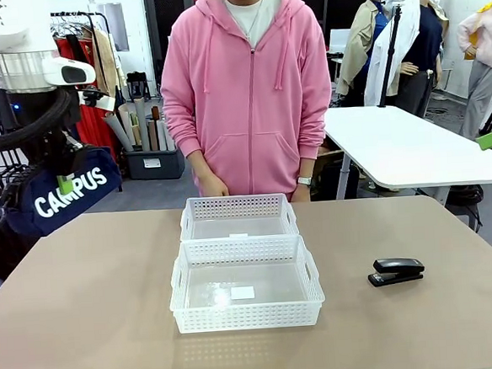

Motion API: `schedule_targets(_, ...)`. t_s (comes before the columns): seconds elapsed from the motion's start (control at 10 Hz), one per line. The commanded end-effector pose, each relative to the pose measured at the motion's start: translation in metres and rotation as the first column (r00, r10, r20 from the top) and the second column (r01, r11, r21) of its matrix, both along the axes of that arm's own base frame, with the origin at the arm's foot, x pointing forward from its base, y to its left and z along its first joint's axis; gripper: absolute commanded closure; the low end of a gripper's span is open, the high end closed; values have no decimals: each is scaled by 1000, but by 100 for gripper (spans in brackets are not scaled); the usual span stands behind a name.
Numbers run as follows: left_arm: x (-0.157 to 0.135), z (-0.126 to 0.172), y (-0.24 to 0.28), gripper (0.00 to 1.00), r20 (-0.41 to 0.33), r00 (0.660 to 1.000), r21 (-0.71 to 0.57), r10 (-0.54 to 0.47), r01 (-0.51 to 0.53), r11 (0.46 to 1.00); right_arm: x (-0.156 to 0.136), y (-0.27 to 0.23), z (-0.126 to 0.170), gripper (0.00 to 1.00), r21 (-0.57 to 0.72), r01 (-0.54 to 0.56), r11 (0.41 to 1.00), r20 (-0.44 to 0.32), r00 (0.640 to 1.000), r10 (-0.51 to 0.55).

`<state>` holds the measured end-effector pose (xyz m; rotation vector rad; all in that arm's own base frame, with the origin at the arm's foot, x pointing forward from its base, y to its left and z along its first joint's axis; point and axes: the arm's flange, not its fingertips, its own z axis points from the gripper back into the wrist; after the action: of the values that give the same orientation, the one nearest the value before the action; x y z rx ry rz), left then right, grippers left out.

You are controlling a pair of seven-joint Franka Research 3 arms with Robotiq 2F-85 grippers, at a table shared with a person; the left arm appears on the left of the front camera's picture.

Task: Distribute items into two baskets.
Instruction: Move the picked Pencil pouch towards the Organizing basket indicated by the person, stopping as directed.

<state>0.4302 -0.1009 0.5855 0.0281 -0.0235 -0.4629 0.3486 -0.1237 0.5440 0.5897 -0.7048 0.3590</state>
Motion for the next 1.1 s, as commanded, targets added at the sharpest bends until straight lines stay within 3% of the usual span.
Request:
schedule_targets(0.0, -2, 3, 0, 100, 7, 1000, 0, 4, -4, 1000, 1, 0, 1, 0, 23, -13, 1000, 20, 1000, 12)
schedule_targets(1.0, -2, 3, 0, 100, 7, 1000, 0, 4, -4, 1000, 1, 0, 1, 0, 23, -13, 1000, 20, 1000, 12)
